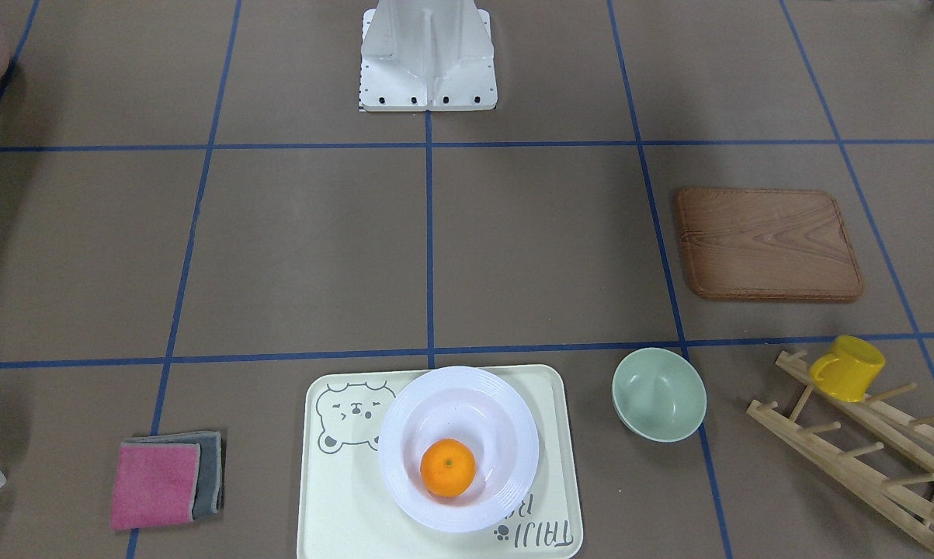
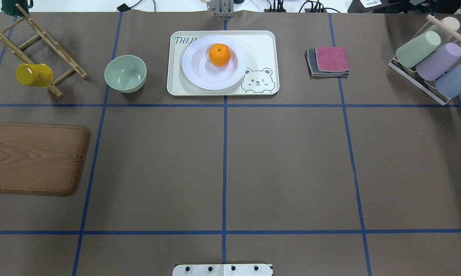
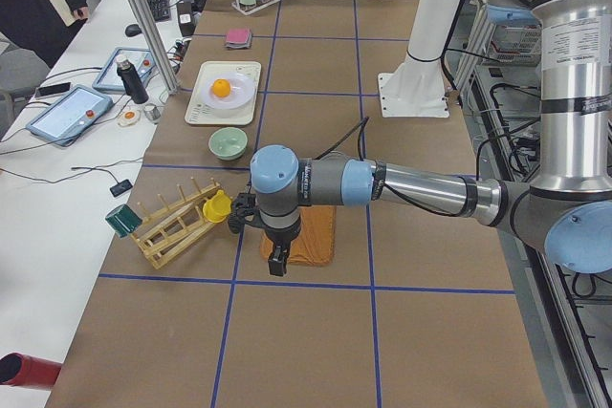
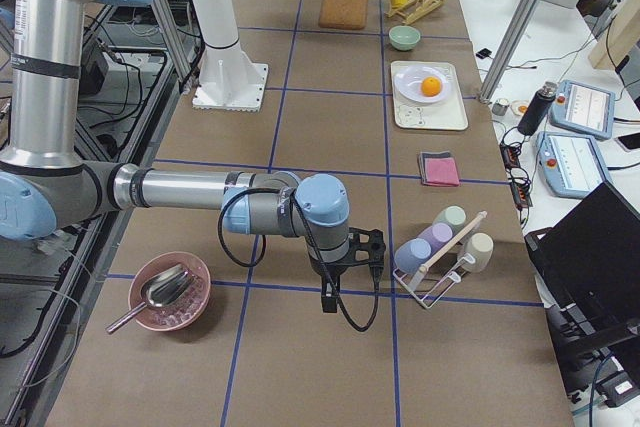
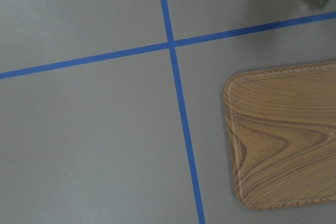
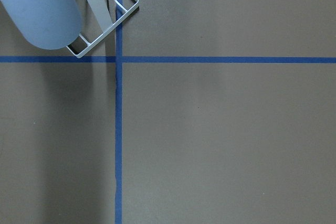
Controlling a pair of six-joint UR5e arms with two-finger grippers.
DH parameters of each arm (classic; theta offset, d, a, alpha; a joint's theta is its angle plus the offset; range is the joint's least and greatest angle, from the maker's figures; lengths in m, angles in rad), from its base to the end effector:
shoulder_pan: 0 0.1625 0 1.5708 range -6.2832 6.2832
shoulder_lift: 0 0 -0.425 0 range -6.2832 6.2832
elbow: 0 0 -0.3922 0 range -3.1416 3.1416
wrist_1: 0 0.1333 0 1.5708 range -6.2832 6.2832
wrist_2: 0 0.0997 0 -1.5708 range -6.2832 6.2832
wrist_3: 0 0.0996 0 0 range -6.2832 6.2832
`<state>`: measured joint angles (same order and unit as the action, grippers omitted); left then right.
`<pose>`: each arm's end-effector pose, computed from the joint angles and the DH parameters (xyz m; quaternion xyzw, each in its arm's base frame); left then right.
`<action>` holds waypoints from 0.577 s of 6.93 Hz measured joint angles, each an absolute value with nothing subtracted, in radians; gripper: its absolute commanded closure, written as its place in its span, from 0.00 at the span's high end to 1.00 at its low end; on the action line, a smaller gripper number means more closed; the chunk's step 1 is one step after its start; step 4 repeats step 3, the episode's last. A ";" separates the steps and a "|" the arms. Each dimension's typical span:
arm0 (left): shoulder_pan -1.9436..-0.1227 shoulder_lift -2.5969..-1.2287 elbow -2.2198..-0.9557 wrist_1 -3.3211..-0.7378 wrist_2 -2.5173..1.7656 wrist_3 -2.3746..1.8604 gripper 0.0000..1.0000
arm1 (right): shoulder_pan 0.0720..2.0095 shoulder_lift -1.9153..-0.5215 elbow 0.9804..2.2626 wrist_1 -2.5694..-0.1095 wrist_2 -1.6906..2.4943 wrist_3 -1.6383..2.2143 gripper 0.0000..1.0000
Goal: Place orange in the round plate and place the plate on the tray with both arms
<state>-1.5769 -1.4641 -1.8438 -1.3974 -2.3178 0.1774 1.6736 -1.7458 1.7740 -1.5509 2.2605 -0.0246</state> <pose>-0.0683 -0.4403 0.5939 0.0301 0.3636 0.0784 0.9277 0.1128 -0.4119 0.6419 0.0441 -0.3358 0.0287 0.9405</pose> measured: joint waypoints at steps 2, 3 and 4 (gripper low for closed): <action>-1.577 -1.463 -1.845 -1.397 -2.318 0.177 0.99 | 1.674 -1.746 1.773 -1.551 2.266 -0.025 1.00; -1.577 -1.463 -1.845 -1.397 -2.318 0.177 0.99 | 1.674 -1.746 1.773 -1.551 2.267 -0.025 1.00; -1.577 -1.463 -1.845 -1.397 -2.318 0.177 0.99 | 1.674 -1.746 1.773 -1.551 2.267 -0.025 1.00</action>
